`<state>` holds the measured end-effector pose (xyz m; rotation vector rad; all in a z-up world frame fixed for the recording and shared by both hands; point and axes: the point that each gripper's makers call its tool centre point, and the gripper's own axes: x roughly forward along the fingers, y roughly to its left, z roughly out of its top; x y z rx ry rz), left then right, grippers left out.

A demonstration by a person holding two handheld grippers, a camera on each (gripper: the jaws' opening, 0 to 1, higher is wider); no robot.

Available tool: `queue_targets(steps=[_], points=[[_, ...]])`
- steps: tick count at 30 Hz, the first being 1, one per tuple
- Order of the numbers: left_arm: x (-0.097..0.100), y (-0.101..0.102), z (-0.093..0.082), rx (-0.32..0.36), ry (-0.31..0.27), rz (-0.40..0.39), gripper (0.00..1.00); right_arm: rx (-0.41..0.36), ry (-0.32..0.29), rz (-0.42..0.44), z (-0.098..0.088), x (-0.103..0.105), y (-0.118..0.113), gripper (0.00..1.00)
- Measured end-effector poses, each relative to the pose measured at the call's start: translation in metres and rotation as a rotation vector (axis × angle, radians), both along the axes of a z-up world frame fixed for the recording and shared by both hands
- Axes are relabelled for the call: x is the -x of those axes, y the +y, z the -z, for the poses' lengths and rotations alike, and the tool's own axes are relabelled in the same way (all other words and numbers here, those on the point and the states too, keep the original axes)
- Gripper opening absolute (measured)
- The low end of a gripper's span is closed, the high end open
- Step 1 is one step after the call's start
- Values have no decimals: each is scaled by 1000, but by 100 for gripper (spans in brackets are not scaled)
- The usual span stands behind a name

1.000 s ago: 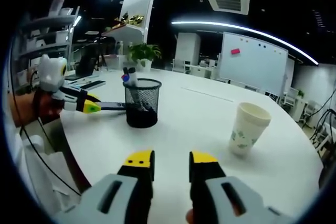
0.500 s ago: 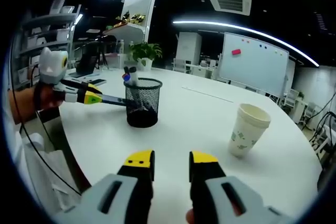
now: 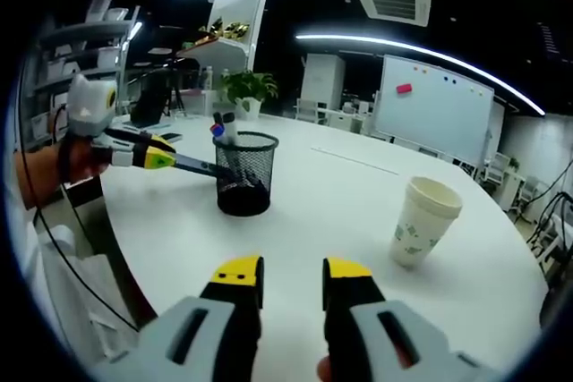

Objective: Place the scattered laser pointers and whiteboard markers into the pen holder and stack the scattered paper cups together

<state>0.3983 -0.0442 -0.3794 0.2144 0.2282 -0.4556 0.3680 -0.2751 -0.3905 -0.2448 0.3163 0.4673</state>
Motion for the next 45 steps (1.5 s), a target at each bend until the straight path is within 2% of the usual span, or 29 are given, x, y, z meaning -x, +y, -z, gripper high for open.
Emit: queue_targets(steps=[18, 34, 45], points=[[1, 1, -16, -3, -48, 1, 19, -2, 5, -6, 3, 1, 1, 27], [-2, 2, -40, 3, -83, 13, 19, 5, 13, -11, 5, 2, 1, 27], [-11, 2, -55, 4, -114, 17, 18, 4, 14, -16, 6, 3, 3, 27]])
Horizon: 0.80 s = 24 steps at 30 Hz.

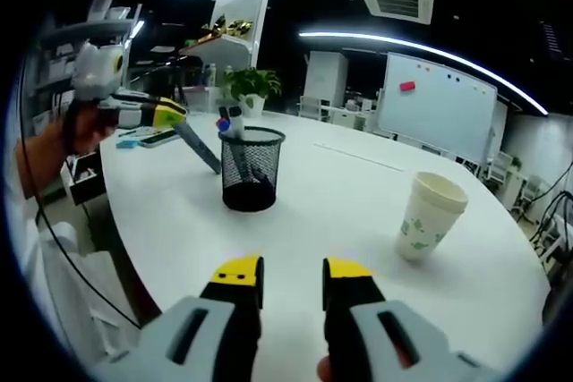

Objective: Place the scattered laser pointers and whiteboard markers into the pen holder and stack the scattered paper cups together

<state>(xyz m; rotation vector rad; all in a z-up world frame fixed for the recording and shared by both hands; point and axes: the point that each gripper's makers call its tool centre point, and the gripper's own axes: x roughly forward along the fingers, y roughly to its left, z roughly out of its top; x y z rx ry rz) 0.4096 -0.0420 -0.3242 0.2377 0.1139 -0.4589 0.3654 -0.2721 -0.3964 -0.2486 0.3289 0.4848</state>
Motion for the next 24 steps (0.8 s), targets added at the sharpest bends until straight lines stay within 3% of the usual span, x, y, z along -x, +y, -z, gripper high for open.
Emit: queue_targets(steps=[24], points=[[-7, -4, -19, -5, -49, 10, 17, -2, 4, 3, 2, 1, -1, 27]])
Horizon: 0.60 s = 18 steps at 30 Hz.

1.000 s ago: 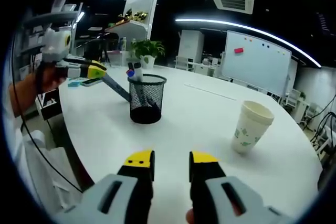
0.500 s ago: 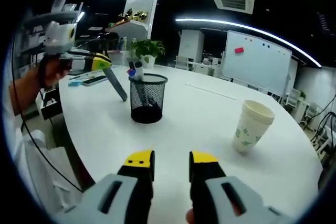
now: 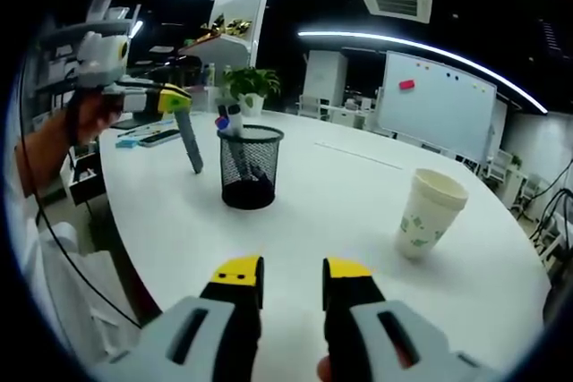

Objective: Place the scattered laser pointers and whiteboard markers into the pen holder and stack the scattered paper cups together

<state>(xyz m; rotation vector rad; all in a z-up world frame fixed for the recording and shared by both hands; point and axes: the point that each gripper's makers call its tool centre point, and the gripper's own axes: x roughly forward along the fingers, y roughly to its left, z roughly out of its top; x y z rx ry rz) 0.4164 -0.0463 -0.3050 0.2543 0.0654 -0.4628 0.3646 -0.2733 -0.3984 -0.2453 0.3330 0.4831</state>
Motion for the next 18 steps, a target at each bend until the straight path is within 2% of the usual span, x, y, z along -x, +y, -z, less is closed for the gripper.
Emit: queue_targets(steps=[18], points=[[-2, 1, -2, -18, -7, -5, 17, 2, 0, -10, 0, 0, 3, 27]])
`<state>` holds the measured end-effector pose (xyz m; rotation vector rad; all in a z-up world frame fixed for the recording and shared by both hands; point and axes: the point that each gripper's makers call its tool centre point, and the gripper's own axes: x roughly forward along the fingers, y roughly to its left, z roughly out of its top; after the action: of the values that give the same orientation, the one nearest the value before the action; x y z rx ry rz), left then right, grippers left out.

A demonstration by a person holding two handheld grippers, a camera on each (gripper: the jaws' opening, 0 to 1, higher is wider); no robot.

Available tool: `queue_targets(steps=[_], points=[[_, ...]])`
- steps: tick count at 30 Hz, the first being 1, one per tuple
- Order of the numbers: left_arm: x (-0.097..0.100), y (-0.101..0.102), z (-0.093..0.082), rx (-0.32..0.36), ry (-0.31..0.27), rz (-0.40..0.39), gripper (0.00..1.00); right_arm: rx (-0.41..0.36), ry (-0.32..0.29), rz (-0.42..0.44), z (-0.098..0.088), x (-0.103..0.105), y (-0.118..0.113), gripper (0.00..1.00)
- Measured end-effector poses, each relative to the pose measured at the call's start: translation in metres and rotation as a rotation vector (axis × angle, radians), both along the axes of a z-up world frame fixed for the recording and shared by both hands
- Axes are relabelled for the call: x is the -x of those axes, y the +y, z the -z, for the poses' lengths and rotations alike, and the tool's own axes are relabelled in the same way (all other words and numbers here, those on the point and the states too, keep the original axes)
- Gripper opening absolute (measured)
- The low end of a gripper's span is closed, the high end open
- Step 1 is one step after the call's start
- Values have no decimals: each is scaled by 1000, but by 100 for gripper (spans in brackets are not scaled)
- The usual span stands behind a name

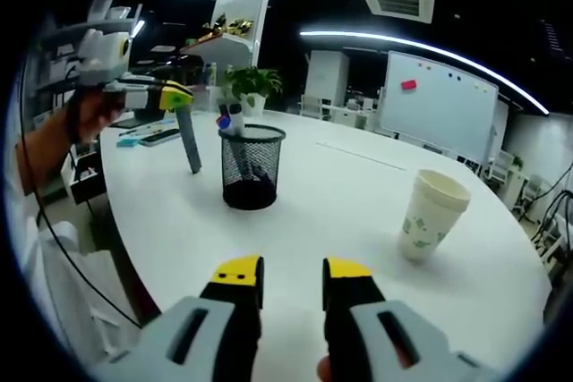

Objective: Place the scattered laser pointers and whiteboard markers into the pen holder and stack the scattered paper cups together

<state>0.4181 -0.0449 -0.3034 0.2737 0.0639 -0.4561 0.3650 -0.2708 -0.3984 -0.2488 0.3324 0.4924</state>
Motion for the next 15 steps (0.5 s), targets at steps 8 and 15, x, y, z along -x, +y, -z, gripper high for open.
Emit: queue_targets(steps=[8, 15], points=[[0, -1, -2, 14, 7, 8, 16, 1, -5, 2, -2, 0, 0, 27], [0, -1, -3, 5, 0, 5, 16, -1, -2, 2, -1, -1, 0, 27]])
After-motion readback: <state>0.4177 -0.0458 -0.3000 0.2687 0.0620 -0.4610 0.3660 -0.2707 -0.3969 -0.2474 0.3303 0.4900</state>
